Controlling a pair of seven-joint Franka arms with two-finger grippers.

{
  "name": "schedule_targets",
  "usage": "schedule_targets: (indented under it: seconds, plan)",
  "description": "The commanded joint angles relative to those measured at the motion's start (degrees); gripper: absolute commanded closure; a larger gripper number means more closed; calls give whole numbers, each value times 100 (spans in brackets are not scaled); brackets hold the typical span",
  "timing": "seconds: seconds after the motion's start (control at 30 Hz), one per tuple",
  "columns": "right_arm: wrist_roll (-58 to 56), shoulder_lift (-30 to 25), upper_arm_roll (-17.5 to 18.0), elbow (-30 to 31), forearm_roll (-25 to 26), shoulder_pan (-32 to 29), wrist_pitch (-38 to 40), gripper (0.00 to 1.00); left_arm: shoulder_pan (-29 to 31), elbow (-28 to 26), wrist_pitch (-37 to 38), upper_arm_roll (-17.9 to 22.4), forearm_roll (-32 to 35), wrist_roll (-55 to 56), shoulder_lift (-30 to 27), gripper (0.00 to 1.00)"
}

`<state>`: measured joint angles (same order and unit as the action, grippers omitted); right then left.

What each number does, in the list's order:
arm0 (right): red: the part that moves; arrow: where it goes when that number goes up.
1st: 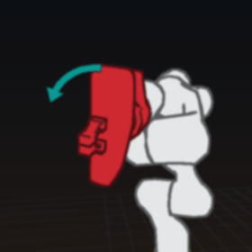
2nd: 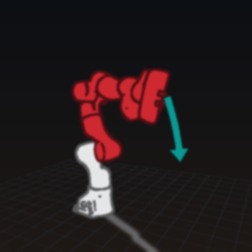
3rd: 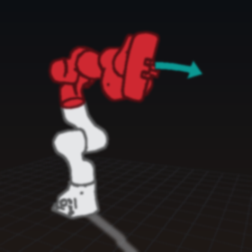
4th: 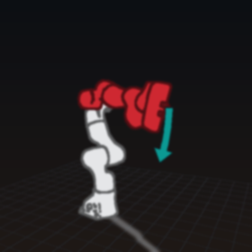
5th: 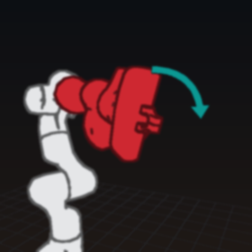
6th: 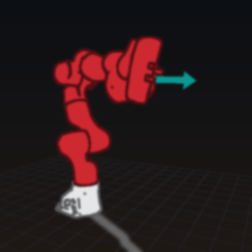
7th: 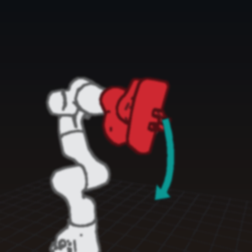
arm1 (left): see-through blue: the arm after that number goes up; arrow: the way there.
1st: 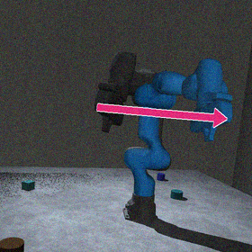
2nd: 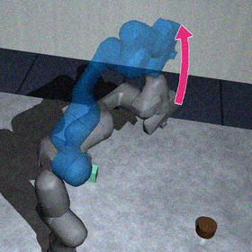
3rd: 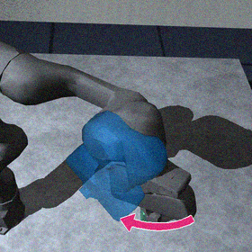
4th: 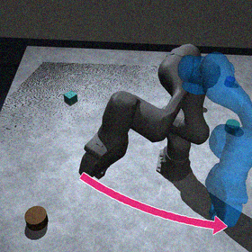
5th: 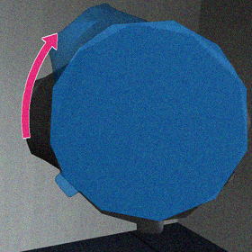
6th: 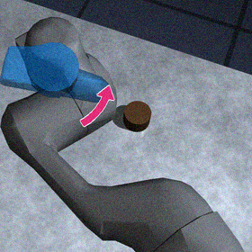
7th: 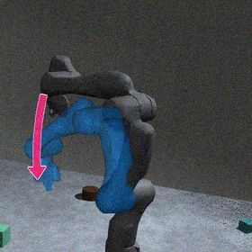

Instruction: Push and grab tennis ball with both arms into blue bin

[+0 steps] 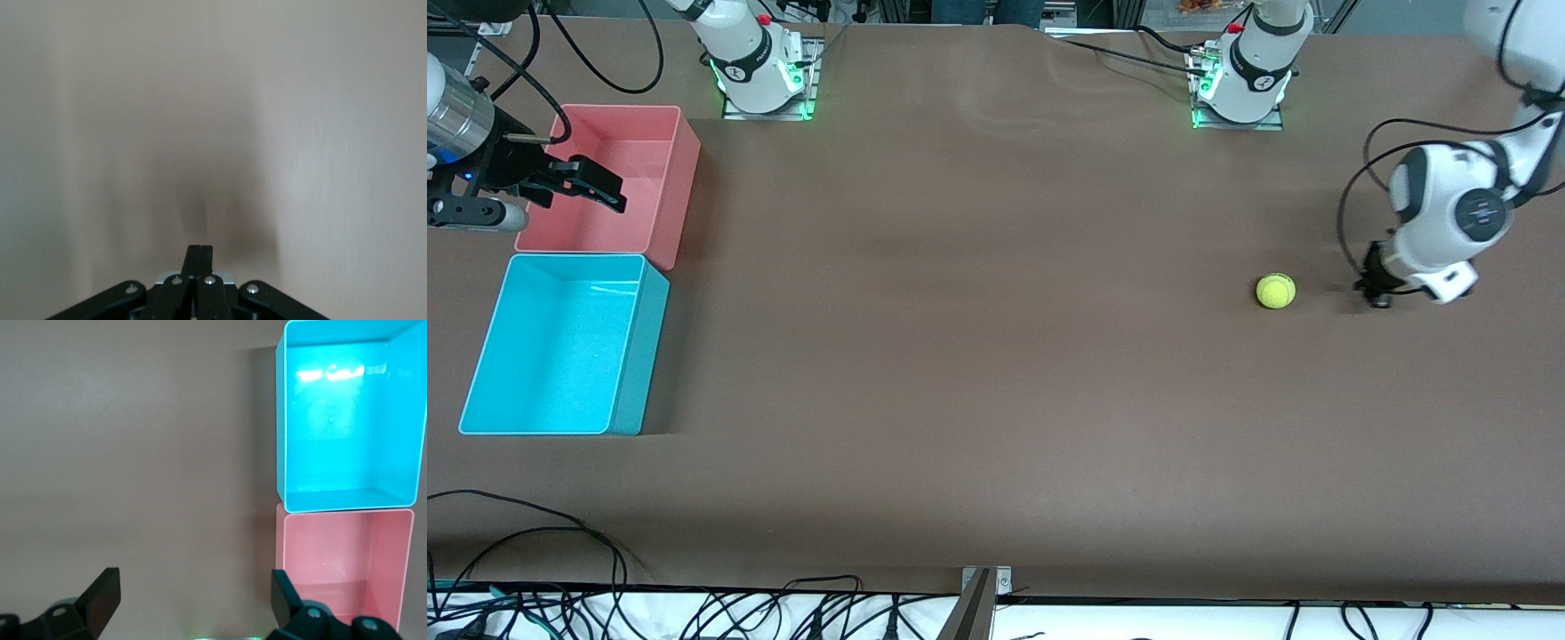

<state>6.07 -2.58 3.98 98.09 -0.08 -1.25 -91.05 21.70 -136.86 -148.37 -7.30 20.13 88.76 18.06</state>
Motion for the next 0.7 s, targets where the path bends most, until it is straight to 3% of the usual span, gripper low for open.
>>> schedule_targets:
  seconds: [0.0,0.17,0.67]
  plan:
    - [-18,64,15,-158,8,2,87,0,-51,-210,-43,-964,175,1545,22,100]
    - [-18,64,15,-158,8,2,87,0,-51,-219,325,-1703,184,2268,-13,100]
    - [70,64,24,-158,17,2,122,0,370,9,449,-1722,456,1496,-154,100]
